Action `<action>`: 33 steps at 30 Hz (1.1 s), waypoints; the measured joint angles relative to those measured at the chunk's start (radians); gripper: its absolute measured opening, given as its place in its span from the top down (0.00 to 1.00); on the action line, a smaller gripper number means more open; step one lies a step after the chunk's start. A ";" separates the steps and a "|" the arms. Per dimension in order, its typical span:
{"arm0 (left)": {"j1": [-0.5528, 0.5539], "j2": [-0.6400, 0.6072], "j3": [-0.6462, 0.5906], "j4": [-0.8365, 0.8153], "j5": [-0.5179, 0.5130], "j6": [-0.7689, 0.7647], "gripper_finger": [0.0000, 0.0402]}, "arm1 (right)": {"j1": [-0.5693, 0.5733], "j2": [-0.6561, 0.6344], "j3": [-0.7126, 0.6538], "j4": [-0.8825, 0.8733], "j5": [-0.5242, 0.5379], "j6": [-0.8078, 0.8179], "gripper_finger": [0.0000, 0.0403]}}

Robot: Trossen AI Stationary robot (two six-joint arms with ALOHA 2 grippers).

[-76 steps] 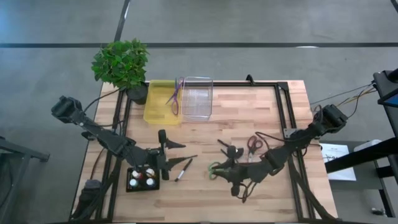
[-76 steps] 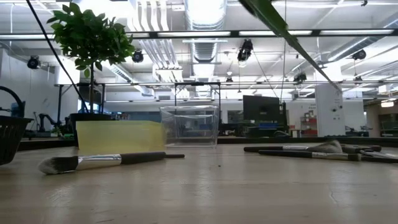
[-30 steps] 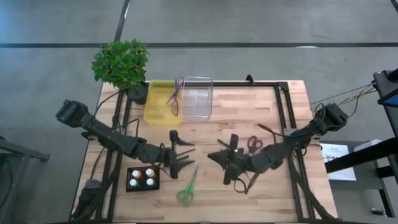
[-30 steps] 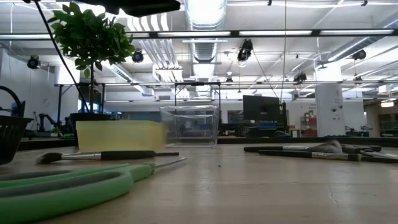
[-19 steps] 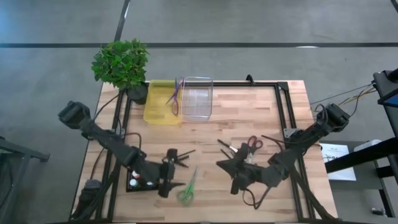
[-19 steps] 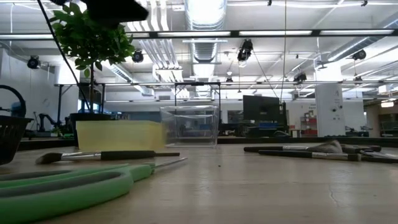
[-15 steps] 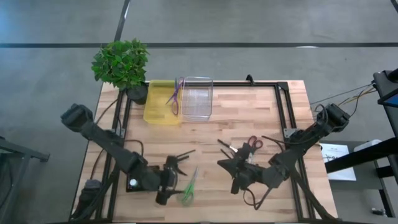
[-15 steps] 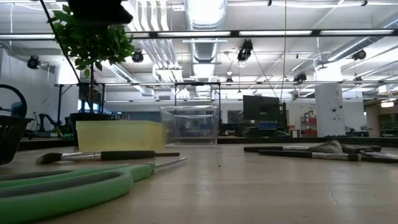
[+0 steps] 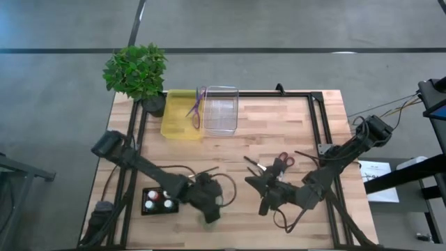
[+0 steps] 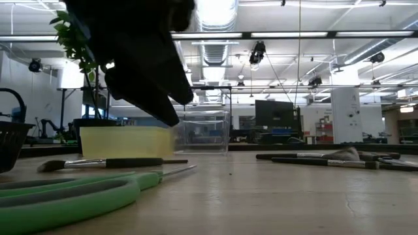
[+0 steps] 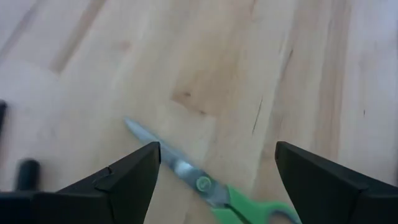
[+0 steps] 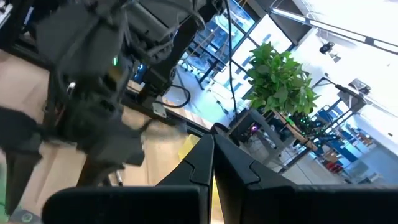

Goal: Pick & Place Paint Supplies
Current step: Put the green scissors into the transparent yellow bin

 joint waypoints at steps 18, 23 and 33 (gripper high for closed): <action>0.104 0.063 0.143 -0.320 0.323 -0.327 0.28 | 0.068 -0.153 0.000 -0.235 0.017 0.197 0.98; 0.122 0.063 0.144 -0.272 0.361 -0.333 0.43 | 0.068 -0.166 0.000 -0.255 0.017 0.171 0.98; 0.130 0.077 0.139 -0.200 0.388 -0.356 0.57 | 0.078 -0.231 -0.001 -0.455 0.015 0.247 0.98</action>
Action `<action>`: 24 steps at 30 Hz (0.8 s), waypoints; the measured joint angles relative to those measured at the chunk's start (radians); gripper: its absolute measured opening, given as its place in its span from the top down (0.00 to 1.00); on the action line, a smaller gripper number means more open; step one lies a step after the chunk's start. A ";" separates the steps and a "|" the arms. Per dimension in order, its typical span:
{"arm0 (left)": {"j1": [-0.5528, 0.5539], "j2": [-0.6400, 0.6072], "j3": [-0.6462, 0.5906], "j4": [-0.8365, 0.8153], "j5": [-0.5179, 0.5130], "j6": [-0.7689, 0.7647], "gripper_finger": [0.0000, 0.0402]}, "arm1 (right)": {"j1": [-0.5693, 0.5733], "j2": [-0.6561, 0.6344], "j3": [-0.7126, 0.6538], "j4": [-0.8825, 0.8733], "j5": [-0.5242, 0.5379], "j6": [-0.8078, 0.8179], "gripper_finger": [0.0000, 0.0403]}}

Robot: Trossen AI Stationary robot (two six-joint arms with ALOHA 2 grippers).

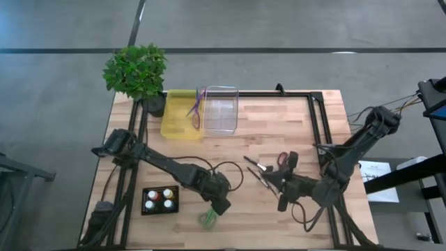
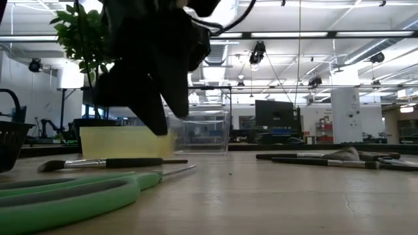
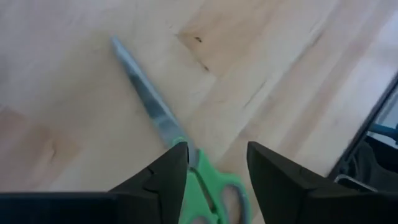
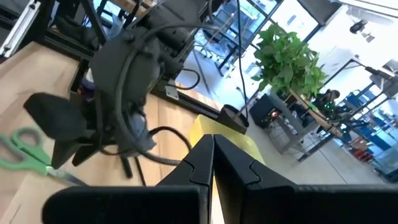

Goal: Pick & Place Paint Supplies
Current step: Put the green scissors into the transparent yellow bin

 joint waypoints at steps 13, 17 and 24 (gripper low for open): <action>0.011 0.233 0.206 -0.188 0.146 -0.005 0.57 | 0.026 -0.078 -0.026 -0.059 -0.004 0.007 0.98; 0.011 0.259 0.222 -0.226 0.144 -0.013 0.57 | 0.026 -0.083 -0.039 -0.061 -0.008 0.002 0.98; 0.019 0.264 0.222 -0.256 0.117 0.009 0.57 | 0.028 -0.108 -0.049 -0.058 -0.008 0.004 0.98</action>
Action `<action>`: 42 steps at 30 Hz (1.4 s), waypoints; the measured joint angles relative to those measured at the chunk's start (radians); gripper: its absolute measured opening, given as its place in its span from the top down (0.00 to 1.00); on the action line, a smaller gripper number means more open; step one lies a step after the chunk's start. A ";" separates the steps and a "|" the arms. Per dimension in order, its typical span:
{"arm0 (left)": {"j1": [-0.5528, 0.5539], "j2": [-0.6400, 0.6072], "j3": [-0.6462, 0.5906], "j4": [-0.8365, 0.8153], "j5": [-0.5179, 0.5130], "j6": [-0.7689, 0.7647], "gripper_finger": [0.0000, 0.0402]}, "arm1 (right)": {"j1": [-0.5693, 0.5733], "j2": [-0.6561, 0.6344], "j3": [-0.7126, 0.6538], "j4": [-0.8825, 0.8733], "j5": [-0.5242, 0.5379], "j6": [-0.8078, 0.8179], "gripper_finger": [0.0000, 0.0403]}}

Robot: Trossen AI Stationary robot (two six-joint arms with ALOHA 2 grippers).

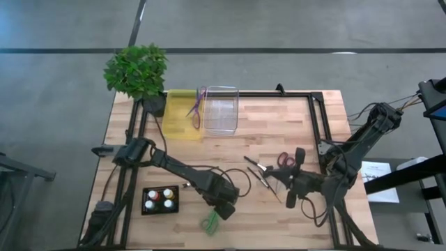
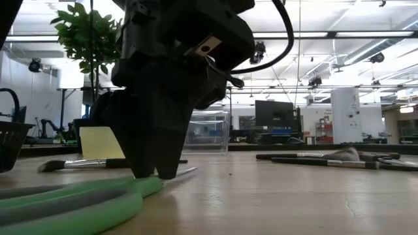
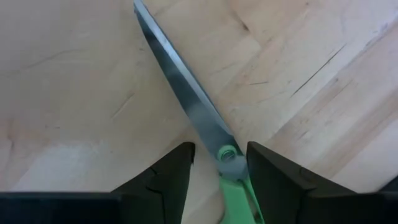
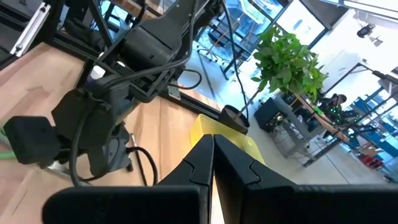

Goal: Pick & Place Paint Supplies
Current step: Put the green scissors into the transparent yellow bin

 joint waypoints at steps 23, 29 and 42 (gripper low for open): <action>-0.025 0.024 0.000 0.020 -0.060 -0.027 0.69 | 0.000 -0.020 -0.010 0.000 0.008 -0.001 0.98; -0.026 0.024 0.002 -0.013 -0.097 0.021 0.92 | 0.000 -0.020 -0.010 0.000 0.009 0.001 0.98; -0.007 -0.039 -0.009 -0.050 -0.226 0.137 0.92 | 0.000 -0.020 -0.010 -0.001 0.009 0.001 0.98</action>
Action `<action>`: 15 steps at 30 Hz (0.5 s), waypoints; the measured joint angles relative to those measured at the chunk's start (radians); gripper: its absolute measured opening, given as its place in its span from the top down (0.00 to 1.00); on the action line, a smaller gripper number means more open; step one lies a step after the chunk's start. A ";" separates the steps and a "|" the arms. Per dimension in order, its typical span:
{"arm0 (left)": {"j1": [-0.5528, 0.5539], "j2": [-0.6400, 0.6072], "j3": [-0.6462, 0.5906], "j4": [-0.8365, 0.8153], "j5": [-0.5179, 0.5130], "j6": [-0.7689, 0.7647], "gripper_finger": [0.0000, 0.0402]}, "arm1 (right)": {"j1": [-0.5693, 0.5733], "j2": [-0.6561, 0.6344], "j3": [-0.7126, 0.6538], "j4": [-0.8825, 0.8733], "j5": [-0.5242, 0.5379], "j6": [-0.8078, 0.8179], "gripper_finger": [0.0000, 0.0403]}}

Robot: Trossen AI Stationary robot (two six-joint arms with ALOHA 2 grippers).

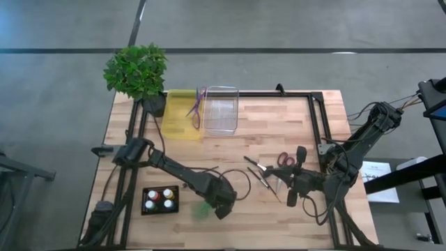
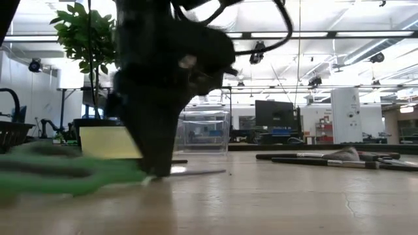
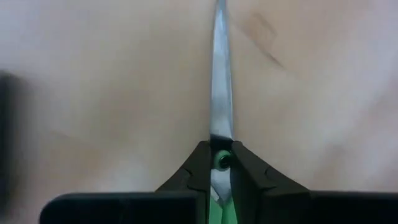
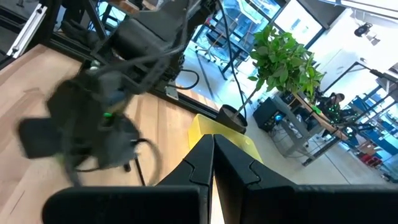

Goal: Pick & Place Paint Supplies
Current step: Put the green scissors into the transparent yellow bin

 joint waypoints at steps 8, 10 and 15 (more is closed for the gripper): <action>-0.002 -0.135 -0.005 -0.008 -0.138 0.048 0.99 | 0.000 0.000 0.000 -0.001 0.001 0.002 0.98; -0.001 -0.145 -0.004 0.000 -0.138 0.055 0.99 | 0.000 0.000 0.000 0.000 0.001 0.002 0.98; 0.002 -0.156 -0.004 -0.002 -0.139 0.074 0.99 | 0.000 0.000 0.000 0.000 0.001 0.005 0.98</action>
